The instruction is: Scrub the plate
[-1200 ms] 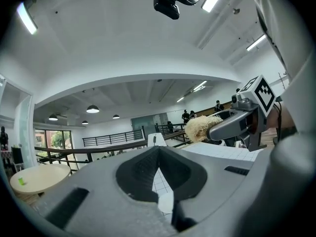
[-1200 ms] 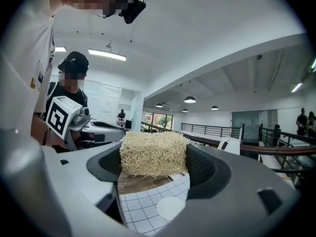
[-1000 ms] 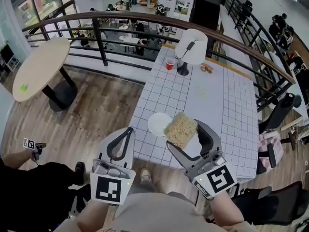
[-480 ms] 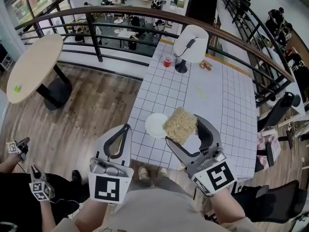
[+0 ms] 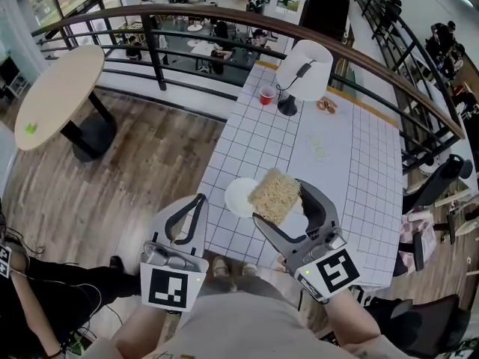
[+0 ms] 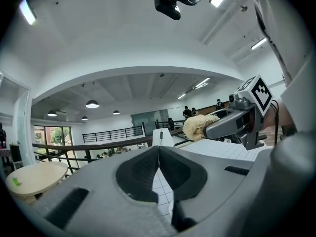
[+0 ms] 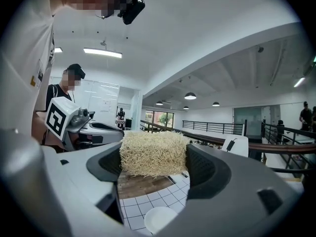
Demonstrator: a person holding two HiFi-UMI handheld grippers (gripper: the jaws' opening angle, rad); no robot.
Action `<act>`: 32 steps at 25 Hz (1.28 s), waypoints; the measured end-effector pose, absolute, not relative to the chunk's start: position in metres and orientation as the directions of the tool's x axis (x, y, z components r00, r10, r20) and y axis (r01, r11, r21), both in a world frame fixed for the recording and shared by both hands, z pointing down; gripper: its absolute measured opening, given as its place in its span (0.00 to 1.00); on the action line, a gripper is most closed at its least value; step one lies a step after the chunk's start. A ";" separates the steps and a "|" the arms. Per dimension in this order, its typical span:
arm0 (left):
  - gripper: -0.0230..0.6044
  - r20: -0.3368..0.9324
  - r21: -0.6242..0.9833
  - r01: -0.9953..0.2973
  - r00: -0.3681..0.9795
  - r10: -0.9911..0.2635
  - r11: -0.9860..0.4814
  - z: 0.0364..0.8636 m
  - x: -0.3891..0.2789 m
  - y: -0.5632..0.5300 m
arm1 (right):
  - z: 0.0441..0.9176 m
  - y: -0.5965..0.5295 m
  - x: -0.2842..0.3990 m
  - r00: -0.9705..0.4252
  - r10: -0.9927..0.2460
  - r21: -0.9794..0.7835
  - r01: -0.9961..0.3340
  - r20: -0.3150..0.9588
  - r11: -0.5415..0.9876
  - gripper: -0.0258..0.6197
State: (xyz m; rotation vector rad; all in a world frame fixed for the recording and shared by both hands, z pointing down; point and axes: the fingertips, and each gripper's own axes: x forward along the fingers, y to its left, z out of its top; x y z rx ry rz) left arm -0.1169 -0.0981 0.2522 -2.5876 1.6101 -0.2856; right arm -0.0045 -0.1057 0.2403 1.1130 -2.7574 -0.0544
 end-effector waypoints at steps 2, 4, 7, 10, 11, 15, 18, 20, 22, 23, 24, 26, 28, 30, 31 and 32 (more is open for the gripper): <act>0.06 0.123 -0.182 -0.883 0.416 -0.901 -0.432 0.257 -0.117 -0.102 | 0.247 -0.110 -0.004 -0.718 -0.680 0.056 -0.680 0.149 0.731 0.62; 0.06 0.142 -0.177 -0.886 0.407 -0.902 -0.428 0.265 -0.116 -0.109 | 0.253 -0.116 -0.005 -0.729 -0.667 0.017 -0.673 0.154 0.740 0.62; 0.06 0.194 -0.174 -0.883 0.403 -0.894 -0.436 0.284 -0.112 -0.124 | 0.266 -0.129 -0.006 -0.729 -0.662 0.026 -0.669 0.176 0.743 0.62; 0.06 0.248 -0.203 -0.870 0.397 -0.883 -0.449 0.310 -0.110 -0.143 | 0.287 -0.144 -0.007 -0.723 -0.658 0.028 -0.668 0.210 0.744 0.62; 0.06 0.259 -0.215 -0.863 0.401 -0.879 -0.457 0.319 -0.110 -0.149 | 0.295 -0.150 -0.008 -0.719 -0.657 0.044 -0.666 0.225 0.744 0.62; 0.06 0.349 -0.153 -0.860 0.414 -0.841 -0.487 0.364 -0.105 -0.171 | 0.336 -0.170 -0.016 -0.714 -0.634 0.070 -0.646 0.297 0.760 0.62; 0.06 0.425 -0.055 -0.866 0.430 -0.796 -0.497 0.408 -0.102 -0.184 | 0.378 -0.185 -0.020 -0.703 -0.609 0.058 -0.636 0.367 0.769 0.62; 0.06 0.468 0.011 -0.868 0.442 -0.765 -0.496 0.438 -0.100 -0.191 | 0.405 -0.194 -0.022 -0.698 -0.602 0.040 -0.640 0.388 0.767 0.62; 0.06 0.512 0.060 -0.868 0.451 -0.731 -0.493 0.469 -0.099 -0.199 | 0.436 -0.203 -0.021 -0.689 -0.591 0.023 -0.643 0.419 0.766 0.62; 0.06 0.531 0.081 -0.867 0.455 -0.715 -0.491 0.483 -0.098 -0.204 | 0.452 -0.206 -0.020 -0.685 -0.582 0.014 -0.642 0.439 0.766 0.62; 0.06 0.548 0.100 -0.866 0.458 -0.699 -0.489 0.497 -0.098 -0.208 | 0.469 -0.209 -0.020 -0.681 -0.572 0.005 -0.641 0.457 0.767 0.62; 0.06 0.583 0.131 -0.862 0.467 -0.665 -0.490 0.525 -0.094 -0.213 | 0.500 -0.212 -0.021 -0.674 -0.554 -0.010 -0.639 0.489 0.769 0.62; 0.06 0.620 0.163 -0.855 0.476 -0.623 -0.492 0.551 -0.089 -0.214 | 0.527 -0.215 -0.022 -0.667 -0.538 -0.019 -0.636 0.516 0.771 0.62; 0.06 0.655 0.198 -0.852 0.483 -0.582 -0.484 0.575 -0.085 -0.213 | 0.551 -0.219 -0.024 -0.663 -0.524 -0.024 -0.632 0.535 0.774 0.62; 0.06 0.670 0.213 -0.850 0.485 -0.562 -0.481 0.587 -0.084 -0.212 | 0.562 -0.221 -0.024 -0.661 -0.522 -0.021 -0.630 0.540 0.777 0.62; 0.06 0.684 0.226 -0.848 0.489 -0.541 -0.480 0.597 -0.082 -0.212 | 0.571 -0.223 -0.024 -0.660 -0.521 -0.015 -0.627 0.542 0.779 0.62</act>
